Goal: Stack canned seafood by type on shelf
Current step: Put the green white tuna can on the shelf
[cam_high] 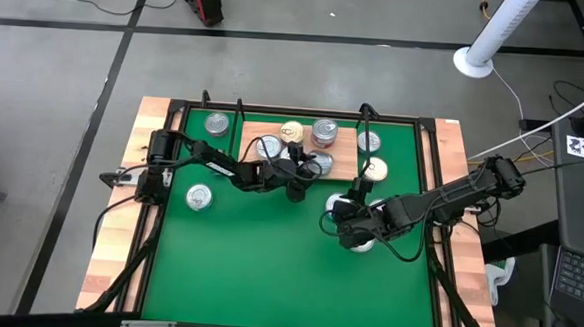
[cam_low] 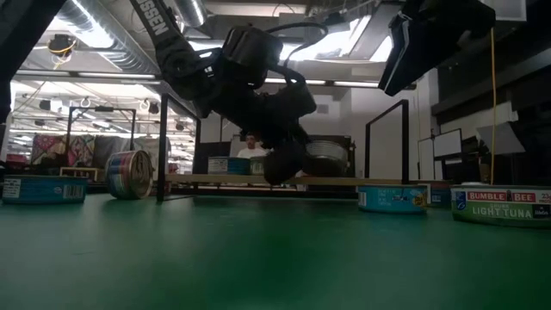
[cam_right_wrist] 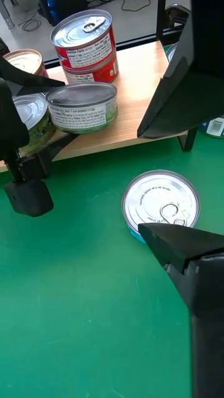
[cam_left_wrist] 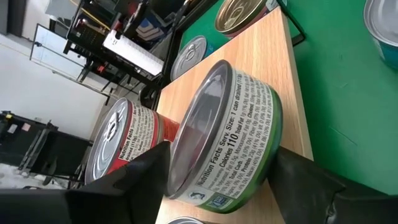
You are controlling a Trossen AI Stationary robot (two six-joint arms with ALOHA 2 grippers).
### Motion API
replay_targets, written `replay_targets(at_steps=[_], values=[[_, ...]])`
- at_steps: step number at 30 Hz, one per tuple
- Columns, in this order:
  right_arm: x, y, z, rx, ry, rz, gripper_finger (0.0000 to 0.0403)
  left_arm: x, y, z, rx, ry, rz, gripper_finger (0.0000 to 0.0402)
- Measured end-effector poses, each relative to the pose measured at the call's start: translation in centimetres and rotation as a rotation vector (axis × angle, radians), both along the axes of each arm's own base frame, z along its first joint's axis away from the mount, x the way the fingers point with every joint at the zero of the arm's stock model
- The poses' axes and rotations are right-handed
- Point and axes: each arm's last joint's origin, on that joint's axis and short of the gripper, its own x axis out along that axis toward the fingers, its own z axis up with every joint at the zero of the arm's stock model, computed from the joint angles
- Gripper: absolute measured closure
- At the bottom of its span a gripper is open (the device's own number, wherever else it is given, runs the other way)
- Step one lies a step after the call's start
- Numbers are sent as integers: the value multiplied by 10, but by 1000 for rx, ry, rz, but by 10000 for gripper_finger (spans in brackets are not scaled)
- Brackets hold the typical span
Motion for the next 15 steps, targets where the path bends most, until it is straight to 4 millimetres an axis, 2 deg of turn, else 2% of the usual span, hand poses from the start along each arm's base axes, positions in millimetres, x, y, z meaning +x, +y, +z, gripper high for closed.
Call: replay_targets(at_steps=[4,15], values=[[0,0,0,0,0,0,171,0,-2,0,-20,-16,5,151],[0,0,0,0,0,0,171,0,-2,1,-223,-170,99,160]])
